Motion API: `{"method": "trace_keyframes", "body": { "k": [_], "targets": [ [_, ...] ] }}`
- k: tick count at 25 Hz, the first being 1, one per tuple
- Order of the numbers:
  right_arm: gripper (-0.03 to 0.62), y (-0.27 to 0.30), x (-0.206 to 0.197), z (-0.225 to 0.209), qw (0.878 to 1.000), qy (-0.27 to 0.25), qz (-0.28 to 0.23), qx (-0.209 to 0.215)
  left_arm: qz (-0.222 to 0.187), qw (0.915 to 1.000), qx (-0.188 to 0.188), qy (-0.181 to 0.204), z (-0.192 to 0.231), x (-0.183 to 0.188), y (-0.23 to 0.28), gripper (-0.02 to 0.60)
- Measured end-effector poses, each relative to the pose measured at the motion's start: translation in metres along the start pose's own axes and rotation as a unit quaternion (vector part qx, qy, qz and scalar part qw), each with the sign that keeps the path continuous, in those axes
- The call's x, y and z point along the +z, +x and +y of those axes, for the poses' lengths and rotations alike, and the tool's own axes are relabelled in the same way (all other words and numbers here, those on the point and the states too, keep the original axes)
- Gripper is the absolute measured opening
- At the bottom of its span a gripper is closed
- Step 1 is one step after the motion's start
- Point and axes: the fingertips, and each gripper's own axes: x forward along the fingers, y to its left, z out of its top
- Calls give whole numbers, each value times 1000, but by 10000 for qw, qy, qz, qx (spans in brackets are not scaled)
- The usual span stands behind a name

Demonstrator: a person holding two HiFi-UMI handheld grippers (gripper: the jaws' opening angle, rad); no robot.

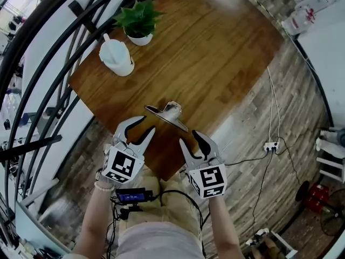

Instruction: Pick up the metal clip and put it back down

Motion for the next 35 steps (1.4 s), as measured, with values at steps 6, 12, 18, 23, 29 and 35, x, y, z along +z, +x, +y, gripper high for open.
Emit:
{"method": "trace_keyframes", "body": {
  "k": [6,12,18,23,29,35],
  "targets": [
    [178,18,-11,-4,9995,-172,232,93,225,9994,-144,213,5,-14,20,141],
    [178,33,-20,-8,9984,-279,444,189,464,9976,-273,435,11,-25,38,149],
    [178,42,-26,-10,9970,-356,646,252,706,9945,-409,651,13,-35,52,161],
    [178,48,-31,-11,9960,-393,748,292,845,9914,-488,875,14,-40,62,173],
    [178,52,-37,-9,9950,-422,829,368,940,9871,-636,1133,18,-35,73,183],
    [178,55,-41,-7,9942,-428,886,423,993,9811,-905,1390,17,-32,78,184]
  ]
}}
